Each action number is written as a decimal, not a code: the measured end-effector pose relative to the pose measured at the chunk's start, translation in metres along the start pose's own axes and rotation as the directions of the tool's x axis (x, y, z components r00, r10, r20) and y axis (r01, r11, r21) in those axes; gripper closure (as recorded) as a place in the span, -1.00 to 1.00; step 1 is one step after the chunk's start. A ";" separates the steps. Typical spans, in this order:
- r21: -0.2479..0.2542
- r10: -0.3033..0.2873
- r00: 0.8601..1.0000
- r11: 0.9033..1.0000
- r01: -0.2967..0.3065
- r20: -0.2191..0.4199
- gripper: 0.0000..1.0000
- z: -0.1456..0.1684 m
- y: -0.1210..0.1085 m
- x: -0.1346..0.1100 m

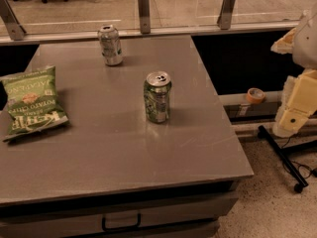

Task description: Knock green can over

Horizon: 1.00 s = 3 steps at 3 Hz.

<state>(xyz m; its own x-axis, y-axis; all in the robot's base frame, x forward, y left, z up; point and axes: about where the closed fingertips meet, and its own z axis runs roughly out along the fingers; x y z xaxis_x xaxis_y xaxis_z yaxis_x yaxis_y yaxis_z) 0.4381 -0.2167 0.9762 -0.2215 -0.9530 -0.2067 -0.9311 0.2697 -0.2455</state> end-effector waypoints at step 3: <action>-0.029 -0.032 0.954 0.999 0.042 0.297 -1.00 0.032 0.007 -0.042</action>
Offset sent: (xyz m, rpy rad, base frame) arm 0.0064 0.0745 -0.0156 0.4017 -0.0502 0.1993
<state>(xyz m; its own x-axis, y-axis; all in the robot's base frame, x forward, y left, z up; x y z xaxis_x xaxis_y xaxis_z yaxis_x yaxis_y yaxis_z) 0.4497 -0.1706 0.9530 -0.0958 -0.8773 -0.4703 -0.9476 0.2250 -0.2268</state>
